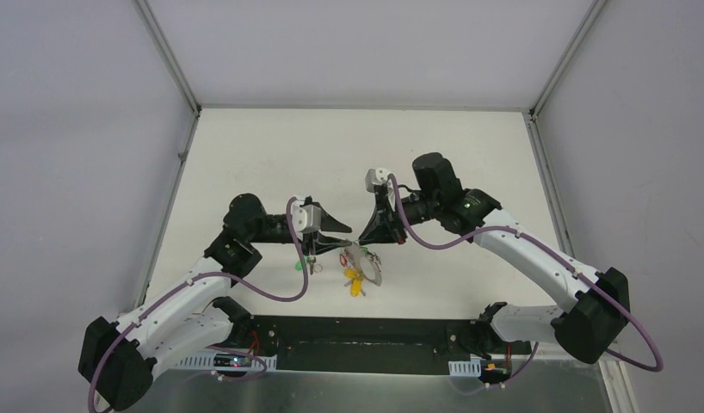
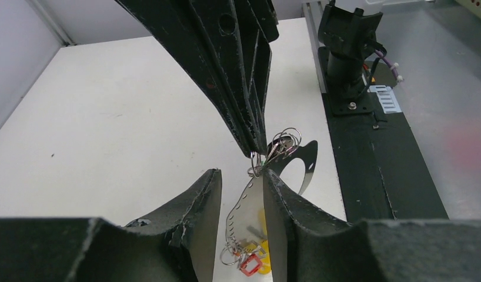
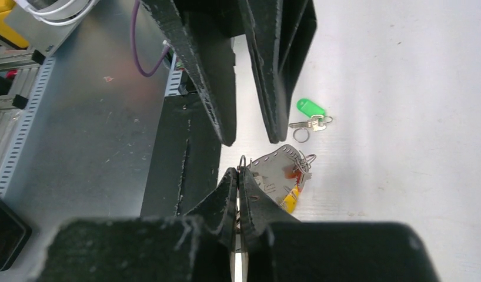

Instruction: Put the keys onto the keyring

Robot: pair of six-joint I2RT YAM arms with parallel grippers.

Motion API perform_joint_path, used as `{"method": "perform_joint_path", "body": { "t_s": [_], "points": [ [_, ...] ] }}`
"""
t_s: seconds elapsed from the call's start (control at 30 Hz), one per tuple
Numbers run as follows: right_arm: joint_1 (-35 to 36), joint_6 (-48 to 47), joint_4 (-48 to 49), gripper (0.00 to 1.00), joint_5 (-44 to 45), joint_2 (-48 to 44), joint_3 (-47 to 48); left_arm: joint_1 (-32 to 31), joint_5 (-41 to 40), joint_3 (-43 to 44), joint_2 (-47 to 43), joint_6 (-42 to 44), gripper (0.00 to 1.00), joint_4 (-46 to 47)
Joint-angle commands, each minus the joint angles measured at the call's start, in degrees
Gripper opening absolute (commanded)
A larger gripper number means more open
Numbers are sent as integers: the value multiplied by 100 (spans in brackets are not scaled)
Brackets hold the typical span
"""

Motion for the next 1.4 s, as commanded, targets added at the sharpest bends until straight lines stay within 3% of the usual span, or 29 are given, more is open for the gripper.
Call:
{"method": "perform_joint_path", "body": {
  "t_s": [0.0, 0.23, 0.67, 1.0, 1.37],
  "points": [
    [65, 267, 704, 0, 180, -186, 158, -59, -529, 72, -352, 7, 34, -326],
    [90, 1085, 1769, 0, 238, -385, -449, -66, -714, -101, -668, -389, 35, -362],
    [103, 1002, 2160, 0, 62, -545, -847, -175, -404, -364, -812, -45, 33, -360],
    [155, 1065, 566, 0, 637, -154, -77, -188, -939, -331, -777, -246, 38, -658],
    [342, 1125, -1734, 0, 1272, 801, 1427, -272, -659, -59, -366, -222, 36, -729]
  ]
}}
